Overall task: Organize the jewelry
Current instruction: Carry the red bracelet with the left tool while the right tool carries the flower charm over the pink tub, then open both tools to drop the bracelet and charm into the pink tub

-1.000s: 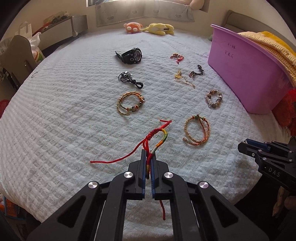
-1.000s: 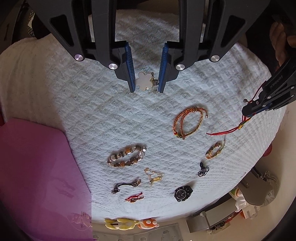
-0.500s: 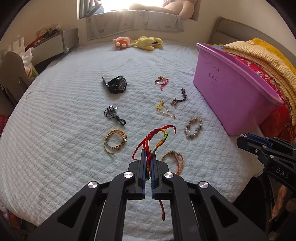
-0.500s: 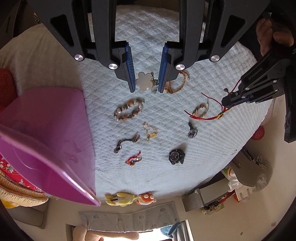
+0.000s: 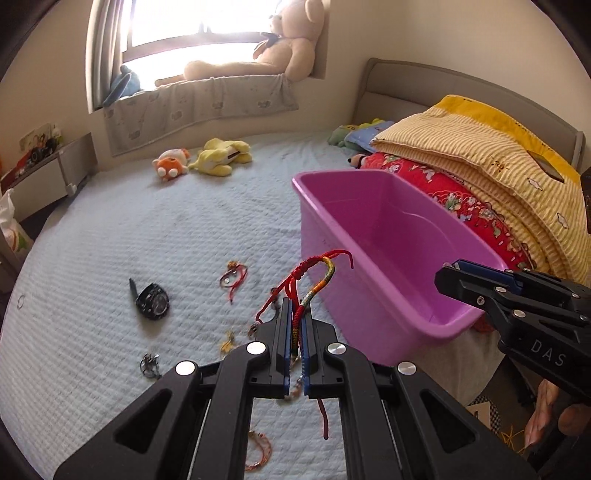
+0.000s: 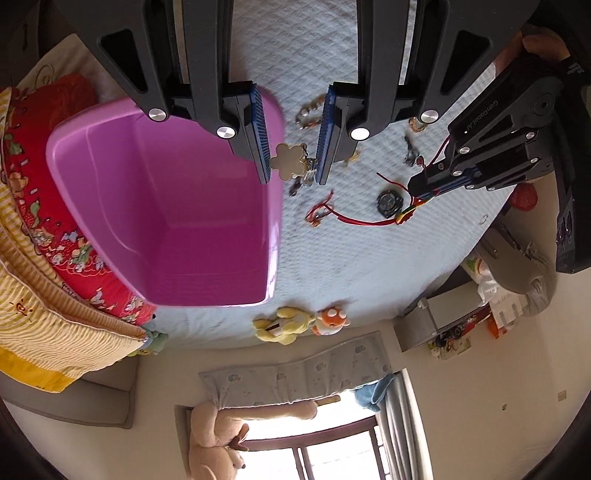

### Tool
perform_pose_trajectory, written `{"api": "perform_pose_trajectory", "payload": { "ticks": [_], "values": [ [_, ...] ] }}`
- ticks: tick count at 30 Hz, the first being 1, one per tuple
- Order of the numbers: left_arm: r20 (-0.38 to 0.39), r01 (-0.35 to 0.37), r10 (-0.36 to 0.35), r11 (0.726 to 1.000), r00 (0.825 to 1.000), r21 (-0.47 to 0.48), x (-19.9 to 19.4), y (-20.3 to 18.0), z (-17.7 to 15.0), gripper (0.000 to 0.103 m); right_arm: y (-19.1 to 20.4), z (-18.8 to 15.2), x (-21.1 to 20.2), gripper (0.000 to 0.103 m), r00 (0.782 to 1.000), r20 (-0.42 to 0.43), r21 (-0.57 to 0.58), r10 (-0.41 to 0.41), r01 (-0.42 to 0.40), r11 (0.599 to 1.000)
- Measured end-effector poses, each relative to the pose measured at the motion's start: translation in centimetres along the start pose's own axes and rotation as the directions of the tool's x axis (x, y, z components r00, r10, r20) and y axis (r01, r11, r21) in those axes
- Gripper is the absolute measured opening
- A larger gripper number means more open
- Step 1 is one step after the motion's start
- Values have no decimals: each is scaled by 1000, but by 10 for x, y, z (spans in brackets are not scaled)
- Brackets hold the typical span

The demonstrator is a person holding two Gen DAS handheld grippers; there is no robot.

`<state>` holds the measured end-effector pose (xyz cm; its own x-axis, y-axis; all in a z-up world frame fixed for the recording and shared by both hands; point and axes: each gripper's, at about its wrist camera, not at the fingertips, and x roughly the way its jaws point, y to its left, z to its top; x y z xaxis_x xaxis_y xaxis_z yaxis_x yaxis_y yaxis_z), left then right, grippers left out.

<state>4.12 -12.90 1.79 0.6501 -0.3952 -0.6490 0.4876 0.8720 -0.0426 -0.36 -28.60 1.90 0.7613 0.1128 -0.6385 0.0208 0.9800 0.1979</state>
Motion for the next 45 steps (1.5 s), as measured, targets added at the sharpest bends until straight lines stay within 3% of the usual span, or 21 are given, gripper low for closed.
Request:
{"api": "perform_pose_trajectory", "payload": {
  "ticks": [7, 13, 18, 25, 27, 29, 31, 33, 45],
  "values": [
    [-31, 77, -76, 996, 997, 53, 46, -50, 46, 5, -68, 23, 10, 24, 997, -11, 115, -72, 73, 991],
    [-151, 144, -136, 988, 979, 47, 98, -80, 57, 5, -114, 22, 31, 24, 992, -81, 191, -95, 109, 976],
    [-240, 145, -131, 988, 962, 43, 131, -91, 52, 5, -137, 14, 48, 24, 986, -135, 235, -95, 125, 964],
    [-301, 116, -96, 992, 949, 50, 153, -97, 46, 6, -145, 10, 61, 25, 978, -181, 239, -107, 149, 959],
    [-300, 98, -74, 993, 951, 68, 155, -98, 45, 12, -143, 11, 63, 38, 973, -196, 238, -117, 163, 958],
    [-293, 90, -65, 993, 954, 73, 154, -98, 45, 46, -145, 11, 62, 49, 972, -195, 239, -129, 175, 955],
    [-261, 87, -65, 994, 963, 74, 146, -98, 47, 66, -147, 11, 61, 51, 973, -191, 246, -133, 178, 953],
    [-236, 81, -59, 993, 970, 85, 141, -99, 49, 67, -150, 11, 58, 52, 973, -188, 254, -136, 182, 950],
    [-228, 84, -66, 994, 971, 70, 130, -94, 52, 68, -147, 12, 54, 52, 974, -186, 252, -132, 177, 951]
  ]
}}
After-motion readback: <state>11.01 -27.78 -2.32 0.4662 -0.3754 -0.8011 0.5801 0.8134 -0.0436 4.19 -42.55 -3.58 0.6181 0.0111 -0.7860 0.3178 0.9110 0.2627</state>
